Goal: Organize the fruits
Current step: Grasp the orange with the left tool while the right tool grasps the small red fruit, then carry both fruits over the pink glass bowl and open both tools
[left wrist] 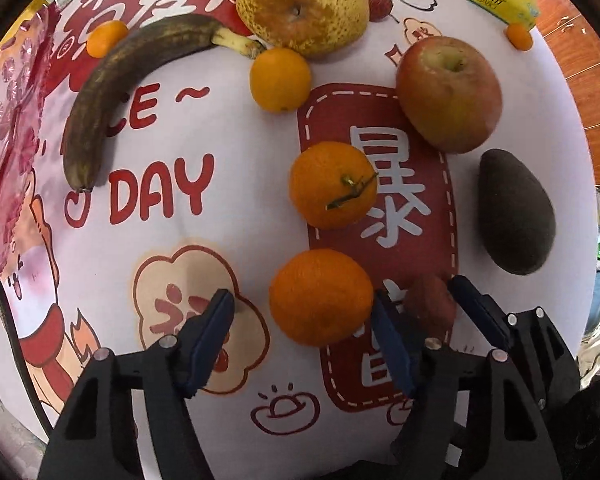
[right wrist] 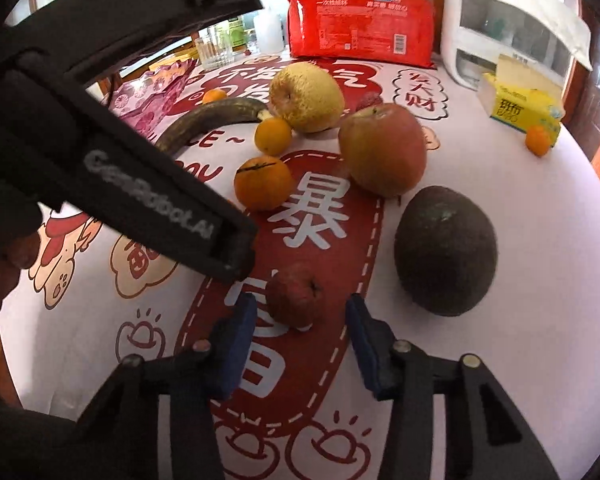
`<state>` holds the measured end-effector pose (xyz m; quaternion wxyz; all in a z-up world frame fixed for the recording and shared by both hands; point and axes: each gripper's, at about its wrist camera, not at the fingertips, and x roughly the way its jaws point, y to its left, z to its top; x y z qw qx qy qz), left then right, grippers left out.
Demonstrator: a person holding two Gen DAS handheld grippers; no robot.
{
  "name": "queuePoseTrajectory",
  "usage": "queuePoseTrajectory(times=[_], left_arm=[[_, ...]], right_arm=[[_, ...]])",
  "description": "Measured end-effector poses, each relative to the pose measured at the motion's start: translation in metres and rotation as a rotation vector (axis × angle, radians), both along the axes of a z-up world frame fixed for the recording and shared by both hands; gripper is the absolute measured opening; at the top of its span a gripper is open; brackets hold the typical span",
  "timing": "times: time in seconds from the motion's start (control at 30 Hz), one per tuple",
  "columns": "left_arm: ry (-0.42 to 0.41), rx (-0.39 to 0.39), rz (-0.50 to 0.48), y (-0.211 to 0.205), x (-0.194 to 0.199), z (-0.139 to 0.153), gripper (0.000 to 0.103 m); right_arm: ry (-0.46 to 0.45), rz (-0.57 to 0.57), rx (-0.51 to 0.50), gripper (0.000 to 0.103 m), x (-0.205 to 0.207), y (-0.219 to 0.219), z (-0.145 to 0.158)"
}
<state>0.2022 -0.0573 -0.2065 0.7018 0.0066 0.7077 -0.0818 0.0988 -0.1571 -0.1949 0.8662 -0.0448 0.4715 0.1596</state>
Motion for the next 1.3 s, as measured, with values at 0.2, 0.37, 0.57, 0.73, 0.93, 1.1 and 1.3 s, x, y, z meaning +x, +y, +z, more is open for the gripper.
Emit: queuePoseTrajectory(times=[0.2,0.37,0.57,0.73,0.93,1.1,1.3], left_arm=[[-0.044,0.002,-0.041,-0.018,0.009,0.004,0.045],[-0.035,0.003,-0.039,-0.029,0.009,0.01,0.044],[-0.018,-0.015,0.028,-0.007,-0.005,0.02,0.044],[-0.06,-0.034,0.084,0.01,-0.016,0.042,0.044],[-0.082,-0.048,0.098,0.037,-0.035,0.06,0.044],[-0.072,-0.051,0.086,0.078,-0.055,0.067,0.044],[-0.096,-0.075,0.046,0.146,-0.07,0.088,0.044]], right_arm=[[-0.026,0.028,-0.007,0.037,0.003,0.003,-0.002],[-0.023,0.028,0.0,0.029,0.005,0.0,-0.001],[-0.023,0.035,0.018,0.029,0.004,0.001,0.002],[-0.02,0.078,0.034,0.029,-0.002,0.014,0.008],[-0.039,0.112,0.016,0.029,-0.015,0.038,0.02],[-0.047,0.144,-0.01,0.029,-0.027,0.067,0.032],[-0.04,0.119,0.003,0.029,-0.032,0.103,0.047]])
